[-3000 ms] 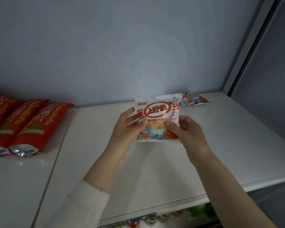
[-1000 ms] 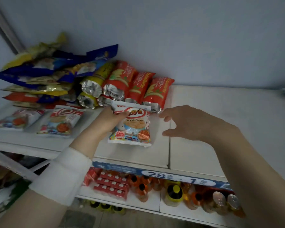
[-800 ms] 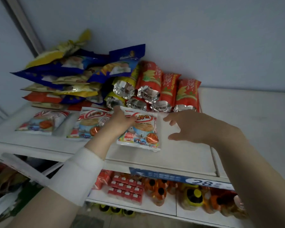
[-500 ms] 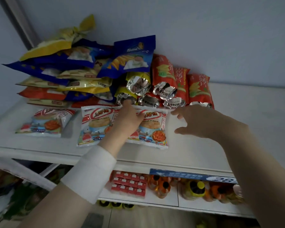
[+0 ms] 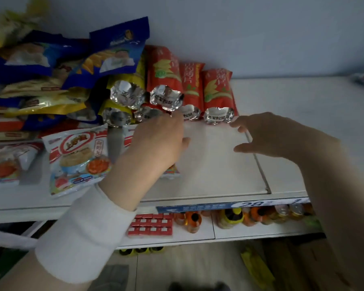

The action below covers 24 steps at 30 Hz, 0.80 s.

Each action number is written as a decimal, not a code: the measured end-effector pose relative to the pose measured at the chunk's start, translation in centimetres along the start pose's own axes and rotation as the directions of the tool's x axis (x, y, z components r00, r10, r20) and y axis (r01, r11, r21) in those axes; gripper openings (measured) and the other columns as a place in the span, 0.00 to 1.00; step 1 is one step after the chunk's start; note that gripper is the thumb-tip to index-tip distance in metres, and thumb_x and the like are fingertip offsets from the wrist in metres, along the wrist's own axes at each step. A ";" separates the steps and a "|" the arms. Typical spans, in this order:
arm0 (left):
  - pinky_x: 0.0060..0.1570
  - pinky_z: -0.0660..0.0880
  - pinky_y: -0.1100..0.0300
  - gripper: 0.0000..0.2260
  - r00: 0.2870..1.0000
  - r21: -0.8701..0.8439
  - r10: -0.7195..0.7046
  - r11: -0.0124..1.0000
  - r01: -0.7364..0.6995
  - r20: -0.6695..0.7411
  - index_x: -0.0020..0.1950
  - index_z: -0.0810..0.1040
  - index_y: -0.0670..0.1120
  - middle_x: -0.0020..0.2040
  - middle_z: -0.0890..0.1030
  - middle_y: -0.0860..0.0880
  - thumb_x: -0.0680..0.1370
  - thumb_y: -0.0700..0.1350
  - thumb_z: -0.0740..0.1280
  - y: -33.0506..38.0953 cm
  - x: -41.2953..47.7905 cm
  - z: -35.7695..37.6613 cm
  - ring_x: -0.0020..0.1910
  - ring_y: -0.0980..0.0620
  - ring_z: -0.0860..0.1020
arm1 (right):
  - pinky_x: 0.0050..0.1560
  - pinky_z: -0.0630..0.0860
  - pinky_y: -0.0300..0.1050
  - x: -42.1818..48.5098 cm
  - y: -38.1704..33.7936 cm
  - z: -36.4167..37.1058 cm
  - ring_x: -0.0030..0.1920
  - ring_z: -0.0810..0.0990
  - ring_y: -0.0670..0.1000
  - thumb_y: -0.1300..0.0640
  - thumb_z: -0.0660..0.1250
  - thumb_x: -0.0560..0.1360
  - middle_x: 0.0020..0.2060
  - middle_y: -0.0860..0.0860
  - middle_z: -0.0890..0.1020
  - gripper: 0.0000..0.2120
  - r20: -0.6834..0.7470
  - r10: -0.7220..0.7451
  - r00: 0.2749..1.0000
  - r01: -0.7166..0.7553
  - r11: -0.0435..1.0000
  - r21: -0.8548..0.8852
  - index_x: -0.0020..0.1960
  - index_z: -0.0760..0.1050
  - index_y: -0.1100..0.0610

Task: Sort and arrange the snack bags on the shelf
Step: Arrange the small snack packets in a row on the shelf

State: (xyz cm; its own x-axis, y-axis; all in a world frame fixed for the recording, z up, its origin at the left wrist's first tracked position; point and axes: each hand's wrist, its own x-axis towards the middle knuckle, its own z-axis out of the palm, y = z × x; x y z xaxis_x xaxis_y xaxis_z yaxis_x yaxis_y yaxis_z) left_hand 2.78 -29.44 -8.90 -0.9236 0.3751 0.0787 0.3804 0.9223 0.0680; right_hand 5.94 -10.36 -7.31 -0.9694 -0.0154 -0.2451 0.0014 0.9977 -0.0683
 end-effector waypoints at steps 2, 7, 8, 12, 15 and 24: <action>0.53 0.71 0.52 0.21 0.996 0.078 0.077 0.994 -0.079 0.039 0.68 0.66 0.46 0.65 0.73 0.46 0.78 0.55 0.61 3.7 1.2 -0.1 0.62 0.43 0.74 | 0.66 0.68 0.51 -0.8 3.2 -0.1 0.67 0.70 0.53 0.47 0.67 0.73 0.67 0.49 0.72 0.29 -0.007 0.040 0.999 -0.040 0.999 -0.005 0.72 0.61 0.48; 0.47 0.65 0.56 0.19 0.972 0.215 0.205 0.950 -0.226 0.115 0.66 0.66 0.44 0.64 0.74 0.44 0.79 0.53 0.59 14.7 6.1 1.3 0.62 0.42 0.73 | 0.63 0.67 0.49 -2.8 13.9 -0.3 0.66 0.71 0.53 0.50 0.65 0.75 0.66 0.49 0.72 0.27 -0.035 0.130 0.991 -0.131 0.990 -0.044 0.71 0.62 0.48; 0.45 0.63 0.56 0.18 0.969 0.227 0.212 0.945 -0.236 0.125 0.66 0.67 0.44 0.62 0.74 0.44 0.80 0.52 0.59 17.1 6.9 1.6 0.61 0.42 0.73 | 0.63 0.67 0.48 -3.1 16.3 -0.3 0.65 0.71 0.53 0.51 0.65 0.75 0.66 0.50 0.72 0.27 -0.036 0.140 0.989 -0.142 0.988 -0.054 0.71 0.61 0.48; 0.43 0.60 0.58 0.13 0.939 0.241 0.299 0.912 -0.333 0.169 0.63 0.68 0.43 0.58 0.74 0.44 0.80 0.47 0.59 26.3 10.4 3.4 0.57 0.44 0.74 | 0.61 0.68 0.47 -4.7 25.5 -0.5 0.65 0.71 0.54 0.53 0.63 0.76 0.67 0.51 0.70 0.26 0.002 0.202 0.979 -0.201 0.977 -0.073 0.72 0.60 0.49; 0.32 0.56 0.62 0.11 0.933 0.256 0.332 0.898 -0.358 0.140 0.61 0.70 0.43 0.50 0.74 0.46 0.79 0.43 0.60 31.7 13.1 4.4 0.51 0.45 0.74 | 0.59 0.69 0.46 -5.2 31.2 -0.7 0.64 0.72 0.54 0.55 0.63 0.76 0.65 0.52 0.72 0.25 -0.016 0.244 0.970 -0.244 0.964 -0.104 0.71 0.62 0.50; 0.36 0.60 0.63 0.12 0.912 0.263 0.406 0.875 -0.406 0.056 0.58 0.72 0.41 0.54 0.77 0.43 0.76 0.42 0.65 41.9 21.8 6.5 0.52 0.44 0.77 | 0.54 0.70 0.46 -1.9 42.1 -0.8 0.60 0.74 0.55 0.60 0.61 0.75 0.60 0.53 0.73 0.20 -0.102 0.327 0.940 -0.339 0.929 -0.146 0.67 0.68 0.54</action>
State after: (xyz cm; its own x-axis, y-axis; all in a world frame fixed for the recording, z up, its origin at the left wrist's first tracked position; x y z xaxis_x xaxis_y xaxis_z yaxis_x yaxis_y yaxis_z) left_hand -1.67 18.01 -10.82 -0.6910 0.7215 0.0432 0.6952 0.6798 -0.2338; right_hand 7.68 31.70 -8.92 -0.9354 0.3184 -0.1539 0.2943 0.9421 0.1605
